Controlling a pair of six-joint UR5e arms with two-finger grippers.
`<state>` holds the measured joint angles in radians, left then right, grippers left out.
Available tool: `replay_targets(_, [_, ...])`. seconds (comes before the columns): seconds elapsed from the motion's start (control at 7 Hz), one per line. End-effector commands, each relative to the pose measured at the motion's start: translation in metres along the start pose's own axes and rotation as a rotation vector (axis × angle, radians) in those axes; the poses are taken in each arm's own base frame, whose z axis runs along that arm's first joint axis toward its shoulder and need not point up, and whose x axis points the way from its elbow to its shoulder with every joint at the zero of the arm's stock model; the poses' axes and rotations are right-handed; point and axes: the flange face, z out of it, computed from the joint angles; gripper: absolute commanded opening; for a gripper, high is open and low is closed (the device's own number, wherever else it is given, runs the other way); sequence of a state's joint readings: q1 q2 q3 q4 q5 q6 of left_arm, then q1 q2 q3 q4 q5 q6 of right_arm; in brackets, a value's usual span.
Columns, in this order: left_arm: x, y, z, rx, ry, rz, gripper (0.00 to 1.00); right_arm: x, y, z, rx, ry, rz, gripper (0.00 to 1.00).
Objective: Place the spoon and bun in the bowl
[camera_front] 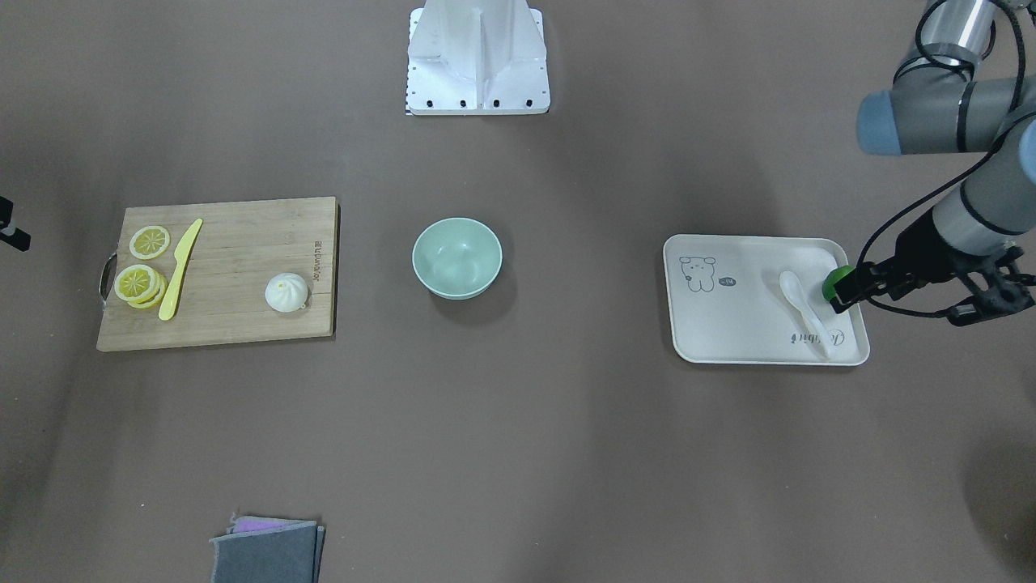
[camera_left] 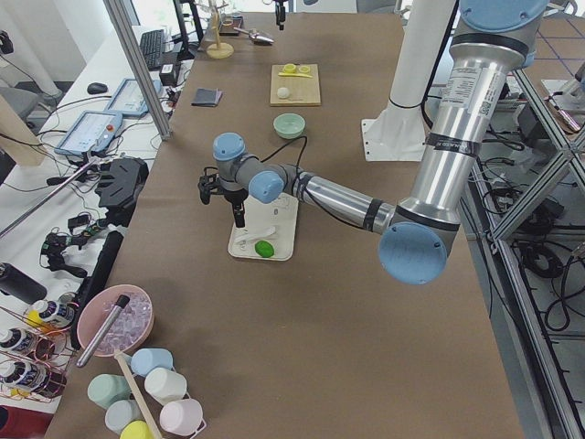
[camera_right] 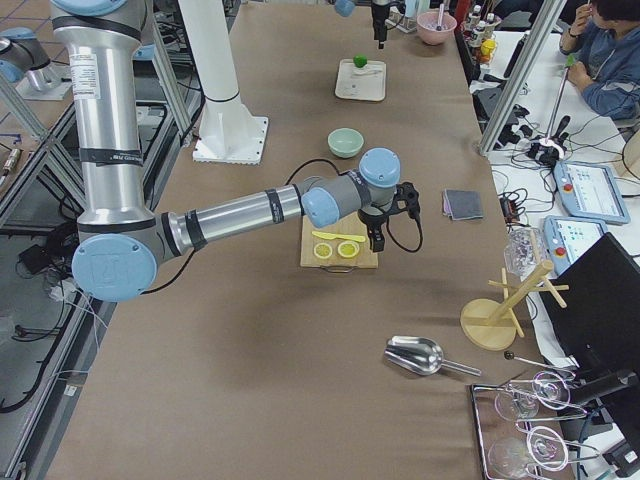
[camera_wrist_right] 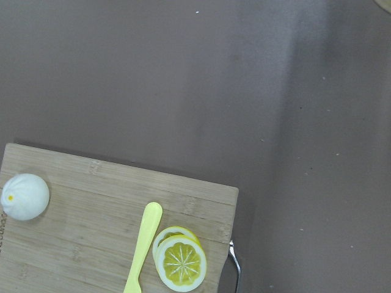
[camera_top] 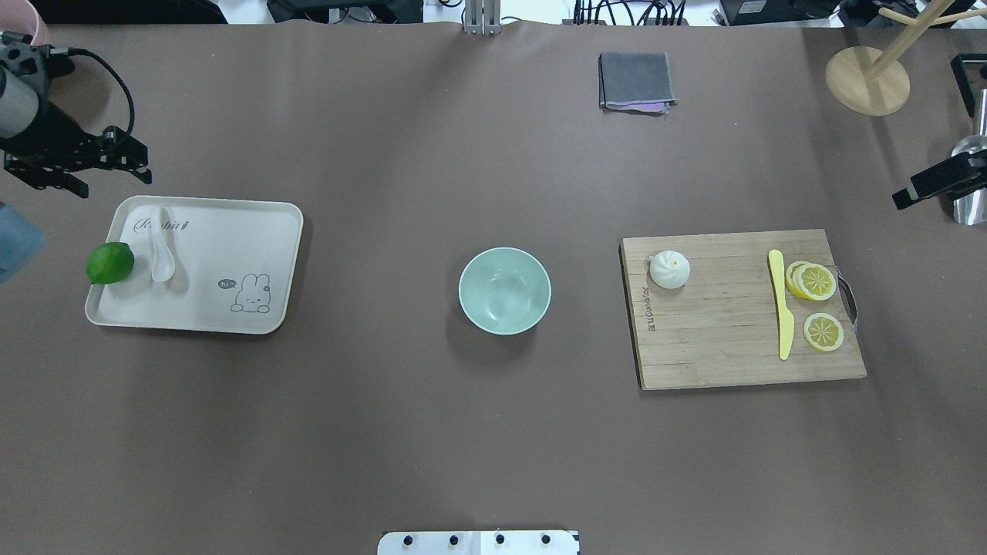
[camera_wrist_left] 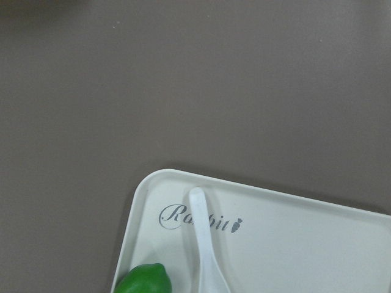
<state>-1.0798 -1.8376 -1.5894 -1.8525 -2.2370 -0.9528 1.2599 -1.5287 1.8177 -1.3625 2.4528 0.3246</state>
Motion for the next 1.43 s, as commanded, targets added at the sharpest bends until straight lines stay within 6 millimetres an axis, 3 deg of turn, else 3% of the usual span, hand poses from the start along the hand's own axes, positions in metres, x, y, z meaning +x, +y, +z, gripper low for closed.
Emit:
replay_targets(0.0, [0.016,0.003,0.037,0.002,-0.008,-0.035,0.93,-0.034,-0.010,0.018,-0.008,-0.011,-0.020,1.00])
replay_targets(0.14, [0.014,0.005,0.041,-0.003,-0.013,-0.037,0.90,-0.061,-0.019,0.031,0.004,-0.001,0.019,1.00])
replay_targets(0.43, [0.006,0.009,0.063,0.023,-0.060,-0.030,0.89,-0.099,-0.013,0.068,0.025,0.015,0.028,1.00])
replay_targets(0.71, [-0.008,0.005,0.080,0.030,-0.046,-0.020,0.85,-0.135,-0.016,0.084,0.036,-0.005,0.053,1.00])
replay_targets(1.14, [-0.006,0.011,0.088,0.017,-0.051,-0.012,0.75,-0.146,-0.015,0.093,0.040,0.011,0.048,1.00])
replay_targets(1.29, [-0.014,0.015,0.089,0.015,-0.054,-0.016,0.73,-0.154,-0.019,0.092,0.047,0.002,0.038,1.00])
